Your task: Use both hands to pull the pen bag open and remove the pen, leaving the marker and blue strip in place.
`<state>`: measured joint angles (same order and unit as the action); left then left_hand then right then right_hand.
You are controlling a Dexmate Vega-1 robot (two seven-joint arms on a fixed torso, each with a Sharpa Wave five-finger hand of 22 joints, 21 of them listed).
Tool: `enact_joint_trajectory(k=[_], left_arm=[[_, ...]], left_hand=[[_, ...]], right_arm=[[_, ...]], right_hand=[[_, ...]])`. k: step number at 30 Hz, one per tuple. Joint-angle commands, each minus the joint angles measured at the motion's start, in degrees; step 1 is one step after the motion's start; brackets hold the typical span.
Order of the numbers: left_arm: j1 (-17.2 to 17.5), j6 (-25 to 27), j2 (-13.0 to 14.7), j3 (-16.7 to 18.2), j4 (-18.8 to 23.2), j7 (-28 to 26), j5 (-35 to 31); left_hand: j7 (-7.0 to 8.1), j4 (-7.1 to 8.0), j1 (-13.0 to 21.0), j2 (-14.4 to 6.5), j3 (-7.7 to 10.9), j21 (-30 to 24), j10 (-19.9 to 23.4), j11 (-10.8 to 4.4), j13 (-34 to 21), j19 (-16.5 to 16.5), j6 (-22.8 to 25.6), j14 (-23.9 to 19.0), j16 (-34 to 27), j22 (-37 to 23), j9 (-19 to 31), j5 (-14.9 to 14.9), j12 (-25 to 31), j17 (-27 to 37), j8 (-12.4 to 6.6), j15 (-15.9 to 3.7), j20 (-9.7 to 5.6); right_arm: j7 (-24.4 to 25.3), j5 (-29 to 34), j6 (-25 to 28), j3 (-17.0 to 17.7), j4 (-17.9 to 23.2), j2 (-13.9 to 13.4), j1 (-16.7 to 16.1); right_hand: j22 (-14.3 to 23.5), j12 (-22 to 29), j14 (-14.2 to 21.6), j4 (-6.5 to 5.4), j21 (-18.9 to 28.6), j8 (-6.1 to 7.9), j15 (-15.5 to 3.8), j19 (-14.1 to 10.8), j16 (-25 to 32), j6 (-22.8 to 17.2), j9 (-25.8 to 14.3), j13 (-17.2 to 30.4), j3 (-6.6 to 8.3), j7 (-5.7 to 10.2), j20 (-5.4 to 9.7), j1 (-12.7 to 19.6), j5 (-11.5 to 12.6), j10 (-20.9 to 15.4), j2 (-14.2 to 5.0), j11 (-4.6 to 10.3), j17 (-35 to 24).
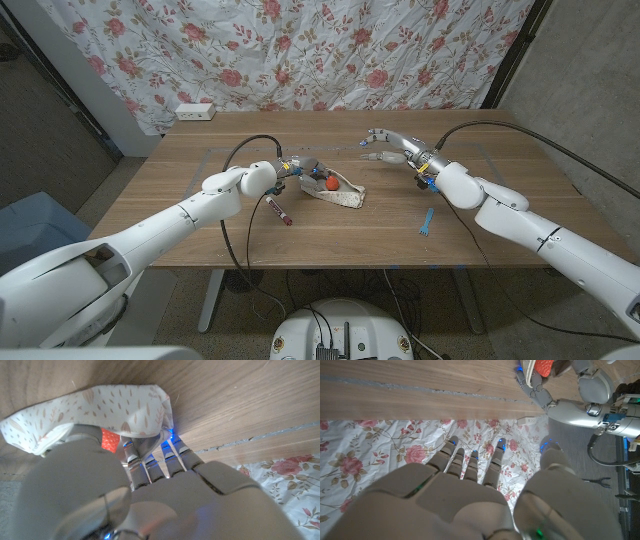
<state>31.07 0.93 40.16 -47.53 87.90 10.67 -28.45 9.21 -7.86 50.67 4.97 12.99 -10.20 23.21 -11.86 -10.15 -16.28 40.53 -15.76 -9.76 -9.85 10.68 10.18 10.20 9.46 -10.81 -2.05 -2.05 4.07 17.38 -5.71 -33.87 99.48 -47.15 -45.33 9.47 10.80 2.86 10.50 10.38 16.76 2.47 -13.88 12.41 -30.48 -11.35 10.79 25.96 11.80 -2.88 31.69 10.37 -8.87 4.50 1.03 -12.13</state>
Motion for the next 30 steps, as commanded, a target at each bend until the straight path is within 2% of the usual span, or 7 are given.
enact_joint_trajectory(k=[1, 14, 30], left_arm=[[-0.5, -0.2, -0.6, -0.3, -0.7, 0.1, 0.4], [-2.0, -1.0, -1.4, -1.2, -1.9, 1.0, 0.0], [-2.2, -0.9, -2.0, -1.5, -2.2, 0.6, 0.0]], left_hand=[[-0.15, 0.19, -0.6, 0.1, -0.28, -0.4, 0.1, 0.49, -0.1, 0.1, 0.0, 0.1, -0.4, 0.0, -0.1, 0.0, 0.4, 0.2, -0.28, -5.86, -0.24], [-0.16, 0.26, -1.1, -0.1, -0.37, -0.5, 0.1, 0.56, -0.1, 0.1, 0.1, 0.2, -0.4, 0.0, -0.1, -0.1, 0.4, 0.2, -0.33, -5.86, -0.28], [-0.20, 0.25, -1.5, -0.2, -0.47, -0.5, 0.1, 0.66, -0.1, 0.1, 0.3, 0.1, -0.5, 0.0, -0.1, -0.1, 0.5, 0.2, -0.40, -5.95, -0.32]], right_arm=[[-3.0, 6.1, -0.9, -2.3, 0.0, 0.0, 3.0], [-4.7, 11.4, -3.7, -4.8, -1.9, 1.3, 6.0], [-6.0, 17.0, -3.6, -6.7, -1.7, 2.2, 7.1]], right_hand=[[0.1, -0.1, -0.1, -0.18, 0.1, 0.34, 0.35, -0.3, -0.3, -0.1, -0.1, 0.3, 0.31, 0.30, -0.48, 0.9, -0.1, 0.4, 0.23, 0.17, -0.3], [0.1, -0.2, -0.3, -0.34, 0.2, 0.13, 0.33, -0.2, -0.3, 0.4, -0.1, 0.3, 0.09, 0.45, -0.80, 1.4, -0.2, 1.0, 0.74, 0.12, -0.4], [0.1, -0.4, -0.9, -0.41, 0.1, 0.05, -0.08, 0.1, -0.3, 0.8, -0.2, 0.3, -0.40, 0.69, -1.32, 2.0, 0.1, 2.3, 1.85, 0.57, -0.5]])
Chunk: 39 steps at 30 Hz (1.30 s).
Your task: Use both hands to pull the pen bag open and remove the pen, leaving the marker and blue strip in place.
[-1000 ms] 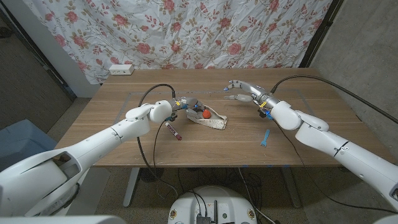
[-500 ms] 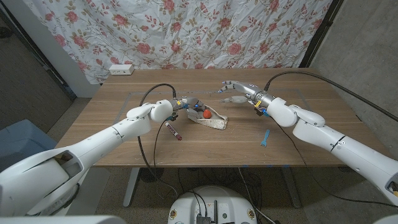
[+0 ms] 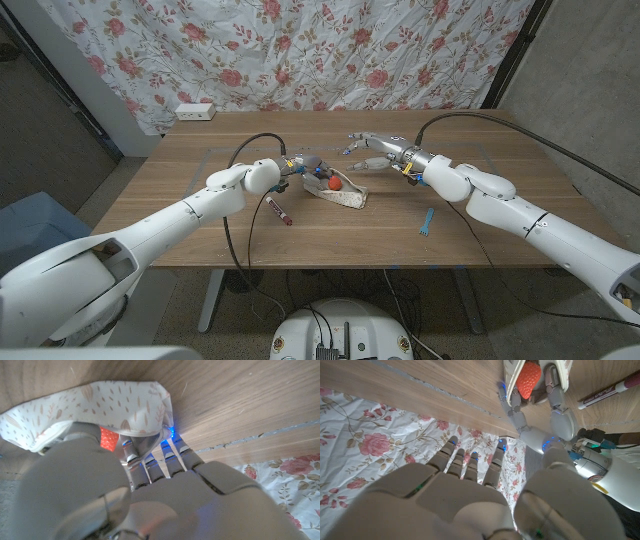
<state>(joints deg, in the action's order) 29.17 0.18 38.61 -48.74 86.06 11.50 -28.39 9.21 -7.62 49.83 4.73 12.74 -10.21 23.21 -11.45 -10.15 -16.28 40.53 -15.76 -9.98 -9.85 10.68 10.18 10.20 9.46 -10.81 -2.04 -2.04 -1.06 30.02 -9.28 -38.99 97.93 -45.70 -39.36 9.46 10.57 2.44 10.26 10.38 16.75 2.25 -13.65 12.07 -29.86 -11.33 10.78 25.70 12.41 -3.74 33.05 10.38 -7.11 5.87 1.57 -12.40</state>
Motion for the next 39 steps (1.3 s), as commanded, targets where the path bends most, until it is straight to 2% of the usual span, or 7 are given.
enact_joint_trajectory(k=[1, 12, 14, 22, 39], left_arm=[[-0.3, -0.2, -0.4, -0.4, -0.3, -0.2, -0.1], [0.0, -0.3, -0.3, -0.5, 0.0, -0.4, -0.2], [-0.1, -0.5, -0.2, -0.5, 0.0, -0.4, -0.4], [0.0, -0.6, -0.1, -0.4, 0.1, -0.5, -0.4], [0.6, -0.5, 0.3, -0.1, 0.7, -0.8, -0.6]], left_hand=[[-0.23, 0.00, -0.7, 0.0, -0.23, -0.5, 0.1, 0.24, -0.1, 0.1, 0.3, 0.1, -0.2, 0.0, -0.1, -0.1, 0.5, 0.2, -0.39, -5.95, -0.34], [-0.21, -0.05, -0.8, -0.1, -0.26, -0.5, 0.2, 0.36, -0.1, 0.2, 0.3, 0.1, -0.2, 0.0, -0.1, -0.1, 0.5, 0.2, -0.38, -5.96, -0.27], [-0.20, -0.06, -0.9, -0.1, -0.26, -0.5, 0.1, 0.35, -0.1, 0.2, 0.3, 0.1, -0.2, 0.0, -0.1, -0.1, 0.5, 0.2, -0.38, -5.93, -0.26], [-0.19, -0.09, -0.9, -0.2, -0.26, -0.5, 0.1, 0.30, -0.1, 0.2, 0.4, 0.2, -0.2, 0.0, -0.1, -0.1, 0.5, 0.2, -0.39, -5.92, -0.24], [-0.17, -0.23, -1.1, -0.5, -0.23, -0.6, 0.0, 0.54, -0.1, 0.3, 0.3, 0.2, -0.2, 0.0, -0.1, -0.1, 0.5, 0.2, -0.35, -5.88, -0.17]], right_arm=[[-0.9, 4.9, 0.0, -1.8, -0.3, 0.9, 1.3], [-0.5, 7.9, 0.1, -3.2, -2.0, 2.2, 2.7], [-1.1, 10.2, 1.5, -3.9, -1.9, 2.3, 3.2], [-1.2, 11.4, 1.2, -5.0, -3.3, 3.0, 4.4], [-2.6, 13.9, 1.6, -7.0, -4.1, 3.7, 5.9]], right_hand=[[0.1, -0.2, -0.5, -0.16, 0.1, 0.03, 0.12, -0.2, 0.0, 0.3, -0.3, 0.3, -0.16, 0.08, -0.48, 0.7, 0.1, 0.7, 0.53, -0.01, -0.2], [0.1, -0.1, -0.5, 0.08, 0.3, -0.50, 0.01, -0.4, 0.0, 1.7, -0.4, 0.4, 0.02, 0.18, -0.26, 2.3, 0.6, 1.4, 0.80, 0.23, -0.2], [0.1, -0.1, -0.5, 0.11, 0.3, -0.46, 0.00, -0.6, 0.1, 1.6, -0.4, 0.4, 0.13, 0.17, -0.14, 2.7, 0.7, 1.3, 0.74, 0.26, -0.1], [0.1, 0.2, -0.3, 0.24, 0.4, 0.03, -0.16, -0.9, 0.1, 0.6, -0.6, 0.4, 0.55, 0.08, -0.09, 4.3, 1.1, 1.1, 0.57, 0.41, 0.0], [0.1, 0.2, -0.3, 0.13, 0.3, 0.61, -0.10, -0.9, 0.1, -0.5, -0.7, 0.4, 0.58, 0.13, -0.02, 5.6, 1.3, 1.3, 0.93, 0.45, 0.0]])
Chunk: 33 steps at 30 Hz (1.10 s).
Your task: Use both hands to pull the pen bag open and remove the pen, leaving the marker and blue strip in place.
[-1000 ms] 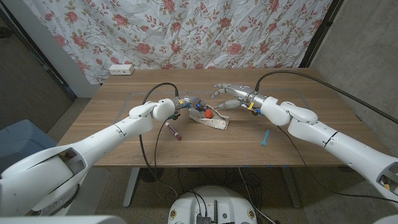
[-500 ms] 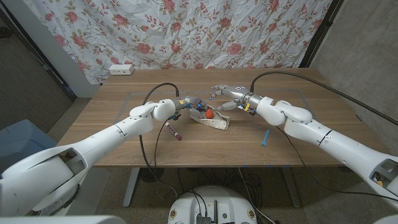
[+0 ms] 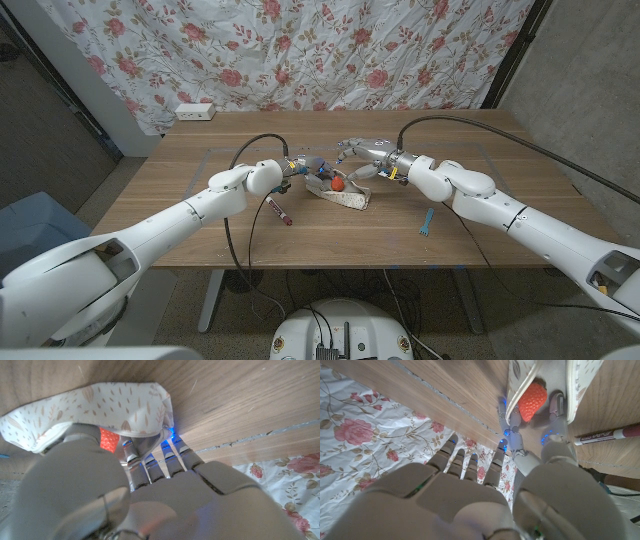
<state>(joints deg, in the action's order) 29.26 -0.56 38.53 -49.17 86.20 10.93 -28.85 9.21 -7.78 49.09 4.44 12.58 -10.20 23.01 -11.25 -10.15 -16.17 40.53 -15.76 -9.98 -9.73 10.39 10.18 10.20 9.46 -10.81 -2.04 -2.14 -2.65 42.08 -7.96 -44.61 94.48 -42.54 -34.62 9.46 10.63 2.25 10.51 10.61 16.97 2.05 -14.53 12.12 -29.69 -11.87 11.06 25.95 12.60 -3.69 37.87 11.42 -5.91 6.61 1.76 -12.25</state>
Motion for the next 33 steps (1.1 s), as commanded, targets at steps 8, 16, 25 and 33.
enact_joint_trajectory(k=[8, 16, 25, 33], left_arm=[[0.7, 0.1, 0.6, 0.5, 0.7, -0.3, -0.1], [0.5, -0.3, 0.5, 0.5, 0.3, -0.4, -0.1], [0.1, -0.9, 0.2, 0.4, -0.5, -0.6, -0.2], [-0.1, -1.0, 0.0, 0.4, -0.8, -0.5, -0.1]], left_hand=[[-0.22, -0.11, -0.4, -0.3, -0.08, -0.6, 0.3, 0.27, -0.1, 0.2, 0.3, 0.1, -0.3, -0.1, 0.2, -0.1, 0.5, 0.2, -0.34, -5.78, -0.06], [-0.17, -0.16, -0.5, -0.4, -0.07, -0.6, 0.3, 0.29, -0.1, 0.2, 0.3, 0.2, -0.2, -0.1, 0.2, -0.1, 0.5, 0.2, -0.37, -5.79, -0.06], [-0.35, -0.26, -0.4, -0.5, -0.02, -0.6, 0.3, 0.36, -0.1, 0.2, 0.4, 0.2, -0.2, -0.1, 0.2, -0.1, 0.5, 0.2, -0.39, -5.81, -0.06], [-0.27, -0.31, -0.5, -0.5, -0.02, -0.6, 0.3, 0.32, -0.1, 0.2, 0.3, 0.1, -0.3, -0.1, 0.2, -0.1, 0.5, 0.2, -0.34, -5.85, -0.09]], right_arm=[[-1.4, 2.2, 0.2, -2.1, -1.6, 1.1, 1.8], [-1.5, 2.2, -0.1, -2.9, -3.1, 2.0, 2.6], [-2.0, 2.1, 0.3, -3.5, -3.9, 2.3, 3.0], [-2.2, 1.9, 0.1, -4.1, -4.8, 2.6, 3.4]], right_hand=[[0.1, 0.1, -0.1, -0.24, 0.1, 0.50, 0.12, 0.0, 0.1, -0.8, -0.2, 0.1, 0.23, -0.05, -0.09, 1.0, 0.3, 0.4, 0.36, 0.28, -0.1], [0.1, 0.1, -0.2, -0.41, 0.1, 0.65, 0.13, 0.1, 0.1, -1.1, -0.3, 0.1, 0.08, -0.05, -0.01, 1.1, 0.3, 0.7, 0.53, 0.24, -0.2], [0.1, 0.0, -0.4, -0.65, 0.0, 0.97, 0.05, 0.2, 0.1, -1.7, -0.4, 0.1, -0.11, -0.08, -0.10, 1.1, 0.4, 1.1, 0.64, 0.07, -0.2], [0.1, 0.0, -0.5, -0.81, 0.0, 1.23, 0.10, 0.2, 0.1, -2.2, -0.5, 0.1, -0.28, -0.09, -0.15, 1.1, 0.4, 1.3, 0.74, -0.01, -0.3]])
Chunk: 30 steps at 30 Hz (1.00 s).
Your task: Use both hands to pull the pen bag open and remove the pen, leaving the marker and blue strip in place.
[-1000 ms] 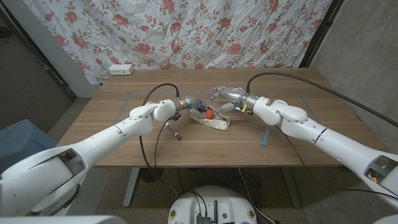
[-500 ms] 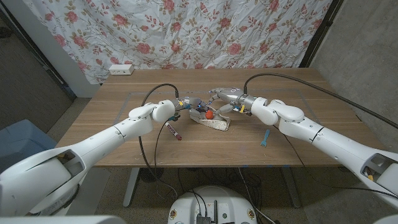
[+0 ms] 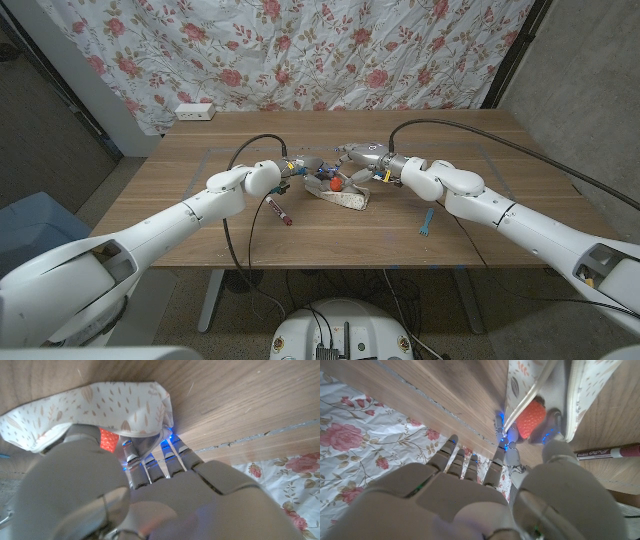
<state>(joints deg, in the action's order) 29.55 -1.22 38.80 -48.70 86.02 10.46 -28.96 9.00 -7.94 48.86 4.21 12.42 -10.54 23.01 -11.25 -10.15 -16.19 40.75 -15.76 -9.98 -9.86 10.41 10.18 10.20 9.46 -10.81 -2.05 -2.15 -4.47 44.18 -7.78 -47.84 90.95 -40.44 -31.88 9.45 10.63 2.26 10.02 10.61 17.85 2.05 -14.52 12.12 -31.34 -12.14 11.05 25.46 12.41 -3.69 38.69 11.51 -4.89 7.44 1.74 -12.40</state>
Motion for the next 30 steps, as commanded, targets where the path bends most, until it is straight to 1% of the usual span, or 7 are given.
enact_joint_trajectory(k=[1, 22, 30], left_arm=[[-0.4, -0.4, -0.3, -0.1, -0.7, -0.1, 0.0], [-0.9, -0.8, -0.9, -0.6, -1.3, -0.2, -0.3], [-0.9, -0.8, -1.1, -0.7, -1.5, -0.2, -0.3]], left_hand=[[-0.09, -0.16, -0.2, -0.3, 0.14, -0.3, 0.3, 0.35, -0.1, 0.2, 0.1, 0.1, -0.2, 0.0, 0.2, -0.1, 0.5, 0.2, -0.35, -5.86, -0.10], [0.03, -0.25, -0.4, -0.4, 0.13, -0.3, 0.4, 0.37, -0.1, 0.2, 0.1, 0.1, -0.2, 0.0, 0.2, -0.1, 0.6, 0.2, -0.35, -5.87, -0.05], [-0.05, -0.26, -0.5, -0.5, 0.13, -0.3, 0.4, 0.35, -0.1, 0.2, 0.2, 0.1, -0.3, 0.0, 0.2, -0.1, 0.6, 0.2, -0.36, -5.86, -0.05]], right_arm=[[-0.4, -0.2, -0.1, -0.9, -1.4, 0.5, 0.8], [0.3, 0.2, -0.7, -2.8, -4.6, 2.0, 2.3], [1.4, 0.1, -0.8, -3.3, -5.5, 2.5, 2.6]], right_hand=[[0.1, 0.1, -0.5, -0.34, 0.0, 0.38, 0.09, 0.2, 0.2, -0.6, -0.2, 0.1, 0.19, 0.11, -0.14, 0.3, 0.3, 0.3, -0.08, -0.01, -0.1], [0.1, 0.1, -0.4, -0.54, 0.1, 0.51, 0.04, -0.1, 0.3, -0.7, -0.3, 0.2, -0.02, 0.18, -0.07, 0.4, 0.3, 0.6, -0.13, 0.01, -0.2], [0.1, 0.4, 0.2, -0.62, 0.3, 0.93, -0.25, -0.7, 0.6, -1.5, -0.4, 0.2, -0.12, 0.11, 0.06, 0.6, 0.4, 0.1, -0.28, 0.17, -0.3]])
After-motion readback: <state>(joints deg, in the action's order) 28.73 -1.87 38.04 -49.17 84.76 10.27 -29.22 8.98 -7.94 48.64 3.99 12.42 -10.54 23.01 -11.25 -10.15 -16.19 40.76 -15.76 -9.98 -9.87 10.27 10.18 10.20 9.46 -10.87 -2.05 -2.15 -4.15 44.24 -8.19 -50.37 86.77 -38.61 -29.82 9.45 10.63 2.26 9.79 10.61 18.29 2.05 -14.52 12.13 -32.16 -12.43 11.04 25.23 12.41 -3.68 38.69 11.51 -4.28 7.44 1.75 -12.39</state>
